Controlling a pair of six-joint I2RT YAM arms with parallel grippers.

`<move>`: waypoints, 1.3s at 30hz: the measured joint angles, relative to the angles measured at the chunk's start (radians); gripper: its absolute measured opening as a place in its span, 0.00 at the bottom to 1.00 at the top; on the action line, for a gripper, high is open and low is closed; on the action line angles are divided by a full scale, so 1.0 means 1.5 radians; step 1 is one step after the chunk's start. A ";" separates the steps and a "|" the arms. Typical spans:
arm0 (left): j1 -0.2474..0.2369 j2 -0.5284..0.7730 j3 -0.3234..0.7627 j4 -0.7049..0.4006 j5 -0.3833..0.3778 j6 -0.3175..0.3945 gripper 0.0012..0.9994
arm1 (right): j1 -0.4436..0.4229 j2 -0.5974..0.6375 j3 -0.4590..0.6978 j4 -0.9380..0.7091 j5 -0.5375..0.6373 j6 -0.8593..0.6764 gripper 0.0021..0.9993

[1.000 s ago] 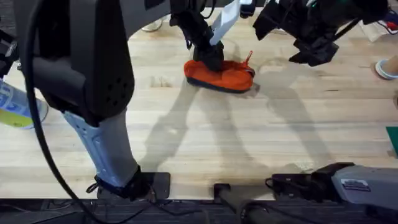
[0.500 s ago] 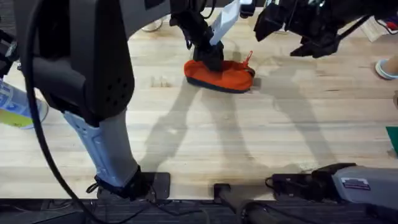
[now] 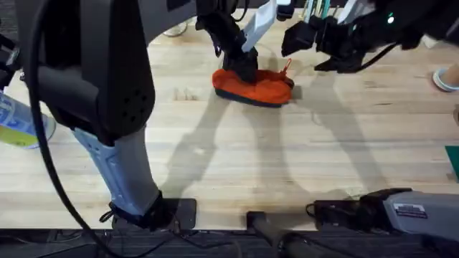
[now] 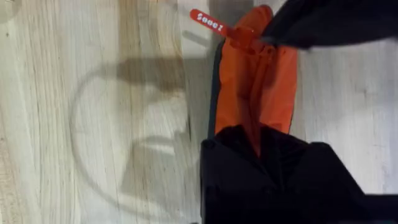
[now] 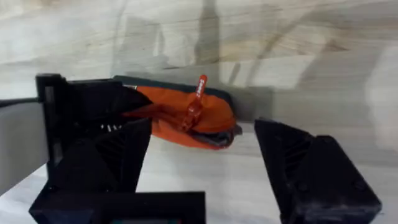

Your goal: Unzip the bag, pick up the pens from the table one at a time and place them inside, then zip the bag closed.

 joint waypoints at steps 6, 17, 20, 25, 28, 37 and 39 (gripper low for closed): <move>0.000 0.000 0.000 0.000 0.000 0.000 0.04 | 0.000 0.000 -0.062 0.113 -0.009 0.002 1.00; 0.000 0.000 0.000 0.000 0.000 0.000 0.04 | 0.005 0.032 -0.116 0.181 -0.016 0.005 1.00; 0.000 0.000 0.000 0.000 0.000 0.000 0.04 | 0.018 0.044 -0.116 0.189 -0.017 0.008 1.00; 0.000 0.000 0.000 0.000 0.000 0.000 0.04 | 0.042 0.058 -0.116 0.215 -0.016 0.011 1.00; 0.000 0.000 0.000 0.000 0.000 0.000 0.04 | 0.048 0.059 -0.116 0.218 -0.017 0.012 1.00; 0.000 0.000 0.000 0.000 0.000 0.000 0.04 | 0.048 0.059 -0.116 0.214 -0.016 0.014 0.76; 0.000 0.000 0.000 0.000 0.000 0.000 0.04 | 0.048 0.059 -0.116 0.210 -0.016 0.015 0.68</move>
